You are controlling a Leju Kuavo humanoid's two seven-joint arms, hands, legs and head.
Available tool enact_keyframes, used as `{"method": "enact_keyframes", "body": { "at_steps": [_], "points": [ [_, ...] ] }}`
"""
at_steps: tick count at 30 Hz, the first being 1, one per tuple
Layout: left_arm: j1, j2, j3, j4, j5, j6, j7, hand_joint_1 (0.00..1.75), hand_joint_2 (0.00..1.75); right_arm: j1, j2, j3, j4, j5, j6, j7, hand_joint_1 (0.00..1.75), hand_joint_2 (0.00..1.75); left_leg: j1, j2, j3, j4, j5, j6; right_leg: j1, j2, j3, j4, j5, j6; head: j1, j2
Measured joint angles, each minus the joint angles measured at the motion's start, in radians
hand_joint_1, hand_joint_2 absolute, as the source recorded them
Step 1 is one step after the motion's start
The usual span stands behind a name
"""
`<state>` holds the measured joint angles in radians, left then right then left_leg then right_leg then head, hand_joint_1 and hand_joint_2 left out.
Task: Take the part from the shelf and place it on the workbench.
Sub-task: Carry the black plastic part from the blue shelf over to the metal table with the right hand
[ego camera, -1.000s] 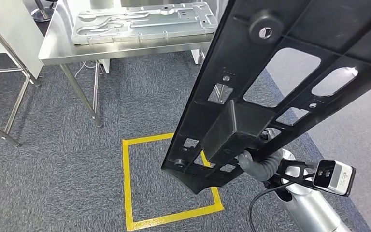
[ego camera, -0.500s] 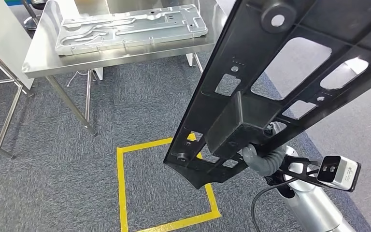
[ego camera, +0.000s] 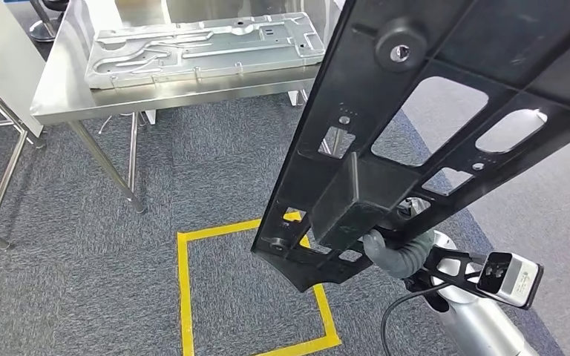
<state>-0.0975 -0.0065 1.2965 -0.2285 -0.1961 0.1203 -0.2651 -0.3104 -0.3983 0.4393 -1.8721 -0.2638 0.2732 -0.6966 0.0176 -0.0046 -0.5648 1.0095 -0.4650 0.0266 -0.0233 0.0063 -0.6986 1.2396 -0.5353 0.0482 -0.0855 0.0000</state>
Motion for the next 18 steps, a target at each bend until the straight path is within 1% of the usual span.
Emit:
{"method": "enact_keyframes", "body": {
  "at_steps": [1,2,3,4,6,8,9,10,12,13,14,15,16,17,18],
  "points": [
    [0.0,-0.001,0.0,0.0,0.0,0.002,0.0,0.0,1.75,0.001,0.0,0.002,0.0,0.005,-0.003,0.0,1.75,1.75,0.002,-0.006,0.008,0.001,-0.008,-0.005,-0.005,0.006,0.022,-0.067,0.049,0.004,0.0,0.0],
    [-0.001,-0.002,0.0,0.0,0.0,0.003,0.0,0.0,1.75,0.003,0.0,0.003,-0.001,0.011,-0.004,0.0,1.75,1.75,0.003,-0.011,0.015,0.002,-0.016,-0.012,-0.008,0.017,0.047,-0.131,0.083,0.006,0.0,0.0],
    [-0.004,-0.003,0.0,0.0,0.0,0.004,0.0,0.0,1.75,0.009,0.0,0.005,-0.002,0.019,-0.004,0.0,1.75,1.75,0.003,-0.017,0.019,0.004,-0.022,-0.018,-0.009,0.026,0.066,-0.178,0.102,0.005,0.0,0.0],
    [-0.006,-0.004,0.0,0.0,0.0,0.005,0.0,0.0,1.75,0.017,0.0,0.006,-0.004,0.029,-0.004,0.0,1.75,1.75,0.002,-0.023,0.021,0.004,-0.028,-0.024,-0.008,0.033,0.078,-0.209,0.108,0.002,0.0,0.0],
    [-0.007,-0.005,0.0,0.0,0.0,0.005,0.001,0.0,1.75,0.036,0.003,0.007,-0.013,0.051,0.003,0.0,1.75,1.75,0.004,-0.031,0.025,0.0,-0.033,-0.037,-0.003,0.029,0.083,-0.218,0.095,-0.013,0.0,0.0],
    [-0.006,-0.007,0.0,0.0,0.0,0.005,0.002,0.0,1.75,0.06,0.012,0.006,-0.03,0.067,0.017,0.0,1.75,1.75,0.007,-0.027,0.027,0.007,-0.044,-0.048,-0.004,0.023,0.095,-0.225,0.088,-0.029,0.0,0.0],
    [-0.006,-0.008,0.0,0.0,0.0,0.005,0.004,0.0,1.75,0.073,0.017,0.003,-0.041,0.071,0.027,0.0,1.75,1.75,0.008,-0.021,0.015,0.036,-0.057,-0.051,-0.005,0.02,0.105,-0.229,0.084,-0.038,0.0,0.0],
    [-0.006,-0.009,0.0,0.0,0.0,0.004,0.005,0.0,1.75,0.086,0.023,0.0,-0.051,0.073,0.038,0.0,1.75,1.75,0.008,-0.014,-0.012,0.09,-0.078,-0.053,-0.004,0.016,0.114,-0.232,0.079,-0.046,0.0,0.0],
    [-0.006,-0.009,0.0,0.0,0.0,0.003,0.006,0.0,1.75,0.104,0.028,-0.01,-0.061,0.071,0.059,-0.001,1.75,1.75,0.008,-0.007,-0.094,0.229,-0.119,-0.054,0.003,0.012,0.131,-0.233,0.065,-0.057,0.0,0.0],
    [-0.005,-0.009,0.0,0.0,0.0,0.001,0.006,0.0,1.75,0.108,0.03,-0.015,-0.062,0.067,0.067,0.0,1.75,1.75,0.007,-0.007,-0.129,0.277,-0.123,-0.053,0.007,0.011,0.139,-0.233,0.058,-0.059,0.0,0.0],
    [-0.004,-0.009,0.0,0.0,0.0,-0.001,0.006,0.0,1.75,0.109,0.031,-0.02,-0.062,0.063,0.072,0.0,1.75,1.75,0.007,-0.007,-0.146,0.287,-0.106,-0.051,0.01,0.012,0.148,-0.233,0.051,-0.061,0.0,0.0],
    [-0.003,-0.009,0.0,0.0,0.0,-0.003,0.005,0.0,1.75,0.109,0.033,-0.026,-0.062,0.058,0.076,0.0,1.75,1.75,0.006,-0.007,-0.144,0.258,-0.072,-0.047,0.013,0.012,0.159,-0.233,0.043,-0.061,0.0,0.0],
    [-0.003,-0.009,0.0,0.0,0.0,-0.004,0.004,0.0,1.75,0.109,0.033,-0.032,-0.062,0.055,0.078,0.0,1.75,1.75,0.003,-0.006,-0.125,0.196,-0.025,-0.041,0.016,0.012,0.172,-0.233,0.035,-0.061,0.0,0.0],
    [-0.002,-0.008,0.0,0.0,0.0,-0.006,0.004,0.0,1.75,0.109,0.035,-0.038,-0.062,0.054,0.081,0.0,1.75,1.75,-0.001,-0.006,-0.099,0.132,0.011,-0.032,0.018,0.012,0.183,-0.233,0.026,-0.059,0.0,0.0],
    [-0.003,-0.007,0.0,0.0,0.0,-0.006,0.003,0.0,1.75,0.11,0.036,-0.042,-0.063,0.055,0.083,0.0,1.75,1.75,-0.006,-0.005,-0.076,0.075,0.034,-0.025,0.02,0.013,0.19,-0.233,0.019,-0.056,0.0,0.0]
  ]
}}
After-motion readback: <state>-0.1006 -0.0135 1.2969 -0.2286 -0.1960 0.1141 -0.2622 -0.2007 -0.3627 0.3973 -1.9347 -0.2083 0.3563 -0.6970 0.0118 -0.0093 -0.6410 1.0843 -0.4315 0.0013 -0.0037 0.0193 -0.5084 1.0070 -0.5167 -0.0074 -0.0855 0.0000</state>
